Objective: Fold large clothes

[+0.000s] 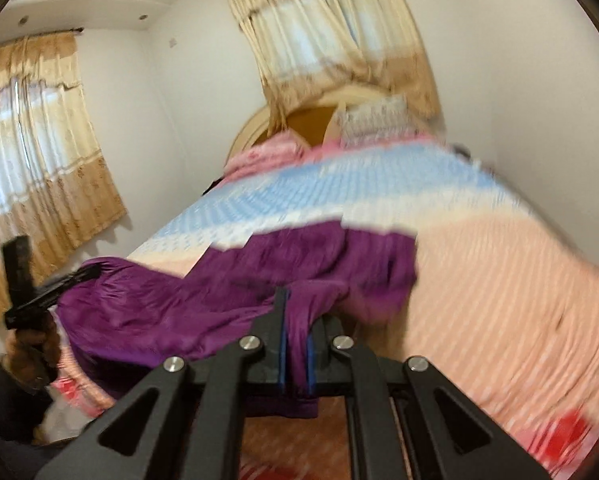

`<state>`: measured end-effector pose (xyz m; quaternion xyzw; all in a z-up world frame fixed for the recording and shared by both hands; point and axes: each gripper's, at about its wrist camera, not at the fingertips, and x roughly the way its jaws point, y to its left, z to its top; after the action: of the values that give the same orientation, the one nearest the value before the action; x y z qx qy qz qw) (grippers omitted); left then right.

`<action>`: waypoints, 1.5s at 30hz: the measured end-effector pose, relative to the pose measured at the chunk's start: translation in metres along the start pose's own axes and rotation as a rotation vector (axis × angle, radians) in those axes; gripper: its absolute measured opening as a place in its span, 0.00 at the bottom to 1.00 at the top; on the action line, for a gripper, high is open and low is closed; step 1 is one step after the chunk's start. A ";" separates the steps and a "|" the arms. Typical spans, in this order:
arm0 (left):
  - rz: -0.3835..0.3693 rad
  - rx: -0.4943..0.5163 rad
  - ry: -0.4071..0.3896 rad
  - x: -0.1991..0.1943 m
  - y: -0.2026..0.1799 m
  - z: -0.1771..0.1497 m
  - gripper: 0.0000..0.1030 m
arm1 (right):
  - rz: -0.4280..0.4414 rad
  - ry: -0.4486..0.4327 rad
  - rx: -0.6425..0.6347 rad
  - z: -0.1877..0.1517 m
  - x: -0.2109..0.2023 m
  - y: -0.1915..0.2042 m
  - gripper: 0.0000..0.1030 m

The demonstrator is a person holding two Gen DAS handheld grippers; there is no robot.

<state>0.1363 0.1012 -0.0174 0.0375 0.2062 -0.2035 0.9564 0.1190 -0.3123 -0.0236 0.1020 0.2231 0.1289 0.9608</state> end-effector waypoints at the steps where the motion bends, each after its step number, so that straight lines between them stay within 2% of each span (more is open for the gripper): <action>1: 0.011 -0.012 0.000 0.013 0.005 0.005 0.04 | -0.010 -0.012 -0.002 0.011 0.016 -0.005 0.09; 6: 0.046 -0.042 0.007 0.097 0.040 0.023 0.05 | -0.070 -0.022 0.031 0.049 0.090 -0.024 0.08; 8: 0.054 -0.076 0.016 0.128 0.057 0.031 0.08 | -0.081 -0.019 0.044 0.061 0.114 -0.030 0.08; 10: 0.042 -0.096 0.037 0.145 0.070 0.031 0.09 | -0.097 -0.016 0.042 0.072 0.134 -0.033 0.08; 16: 0.104 -0.122 0.099 0.194 0.095 0.032 0.23 | -0.154 0.033 0.033 0.078 0.183 -0.047 0.08; 18: 0.119 -0.148 0.085 0.199 0.104 0.032 0.32 | -0.159 0.058 0.047 0.079 0.204 -0.055 0.08; 19: 0.169 -0.150 0.081 0.203 0.108 0.032 0.58 | -0.161 0.068 0.052 0.079 0.211 -0.058 0.08; 20: 0.226 -0.144 0.065 0.205 0.110 0.032 0.79 | -0.166 0.082 0.053 0.079 0.221 -0.062 0.08; 22: 0.253 -0.165 0.025 0.209 0.118 0.031 0.83 | -0.160 0.113 0.067 0.077 0.242 -0.070 0.09; 24: 0.276 -0.178 0.063 0.224 0.124 0.028 0.83 | -0.179 0.132 0.087 0.075 0.264 -0.079 0.09; 26: 0.306 -0.184 0.043 0.228 0.122 0.026 0.83 | -0.195 0.141 0.120 0.072 0.285 -0.088 0.09; 27: 0.316 -0.183 0.029 0.228 0.118 0.024 0.83 | -0.198 0.160 0.144 0.071 0.297 -0.094 0.12; 29: 0.350 -0.146 0.016 0.233 0.107 0.024 0.83 | -0.214 0.192 0.157 0.069 0.311 -0.098 0.30; 31: 0.344 -0.098 0.021 0.240 0.096 0.023 0.83 | -0.219 0.196 0.150 0.068 0.317 -0.097 0.65; 33: 0.356 -0.047 0.048 0.250 0.082 0.021 0.83 | -0.245 0.172 0.127 0.070 0.317 -0.093 0.78; 34: 0.353 -0.028 0.059 0.257 0.075 0.020 0.83 | -0.248 0.167 0.119 0.071 0.317 -0.092 0.81; 40: 0.321 -0.011 0.124 0.287 0.053 0.018 0.83 | -0.317 0.171 0.072 0.076 0.317 -0.072 0.81; 43: 0.360 0.011 0.145 0.303 0.049 0.013 0.83 | -0.286 0.183 0.020 0.062 0.312 -0.036 0.84; 45: 0.419 -0.028 0.176 0.317 0.060 0.006 0.83 | -0.227 0.213 -0.039 0.051 0.320 -0.011 0.86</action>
<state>0.4263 0.0371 -0.1426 0.0838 0.2793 0.0064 0.9565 0.4224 -0.2363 -0.1105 0.0431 0.3313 0.0337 0.9419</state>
